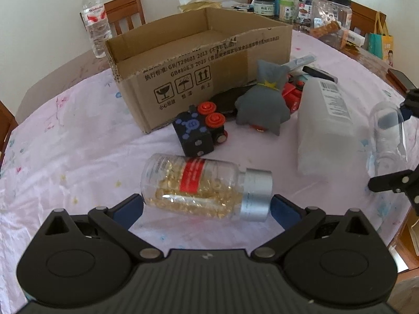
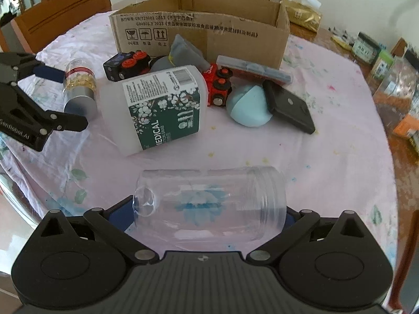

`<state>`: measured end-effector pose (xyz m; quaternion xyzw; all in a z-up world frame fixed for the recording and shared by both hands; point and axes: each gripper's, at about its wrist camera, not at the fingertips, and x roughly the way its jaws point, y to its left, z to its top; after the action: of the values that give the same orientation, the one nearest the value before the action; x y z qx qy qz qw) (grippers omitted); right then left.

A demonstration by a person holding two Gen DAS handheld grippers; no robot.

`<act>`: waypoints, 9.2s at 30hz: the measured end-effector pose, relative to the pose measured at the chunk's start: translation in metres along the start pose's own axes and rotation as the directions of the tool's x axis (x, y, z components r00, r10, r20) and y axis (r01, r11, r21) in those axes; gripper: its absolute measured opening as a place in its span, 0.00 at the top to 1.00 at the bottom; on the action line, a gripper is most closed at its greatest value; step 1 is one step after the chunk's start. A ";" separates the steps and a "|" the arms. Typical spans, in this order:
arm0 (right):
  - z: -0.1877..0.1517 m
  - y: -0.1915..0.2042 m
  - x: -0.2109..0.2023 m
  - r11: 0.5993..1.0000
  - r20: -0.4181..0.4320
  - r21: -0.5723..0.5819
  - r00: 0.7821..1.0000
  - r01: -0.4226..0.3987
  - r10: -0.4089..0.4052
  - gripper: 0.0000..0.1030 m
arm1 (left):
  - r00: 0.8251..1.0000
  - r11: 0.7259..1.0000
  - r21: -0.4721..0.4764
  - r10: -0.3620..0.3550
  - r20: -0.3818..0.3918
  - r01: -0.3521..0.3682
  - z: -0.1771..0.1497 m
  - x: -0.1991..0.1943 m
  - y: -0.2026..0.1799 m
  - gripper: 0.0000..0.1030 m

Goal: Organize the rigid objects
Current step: 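Carry both jars into the cardboard box and open both tools, then move the left tool to the blue-red toy block and close on it, then lift the toy block with the left tool while the right tool grasps the white bottle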

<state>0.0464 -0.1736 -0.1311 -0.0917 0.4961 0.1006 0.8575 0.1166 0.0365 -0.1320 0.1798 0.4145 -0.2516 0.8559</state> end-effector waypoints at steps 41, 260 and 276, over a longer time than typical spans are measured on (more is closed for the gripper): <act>0.121 -0.045 -0.066 0.998 0.089 0.036 0.995 0.046 -0.049 0.09 | 0.994 0.994 0.023 -0.104 -0.039 0.105 0.086 -0.054 0.040 0.08; 0.047 -0.003 0.023 0.999 -0.042 0.038 0.999 -0.007 0.008 0.00 | 0.997 0.996 -0.052 -0.074 -0.023 0.072 0.016 0.026 0.016 0.17; 0.054 0.005 0.018 0.998 -0.062 -0.051 0.998 -0.022 0.018 0.11 | 0.996 0.996 0.037 -0.081 -0.039 0.082 0.026 0.024 0.012 0.42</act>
<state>0.0991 -0.1533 -0.1205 -0.1120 0.5205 0.1190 0.8381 0.1521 0.0259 -0.1348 0.1839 0.4327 -0.2907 0.8333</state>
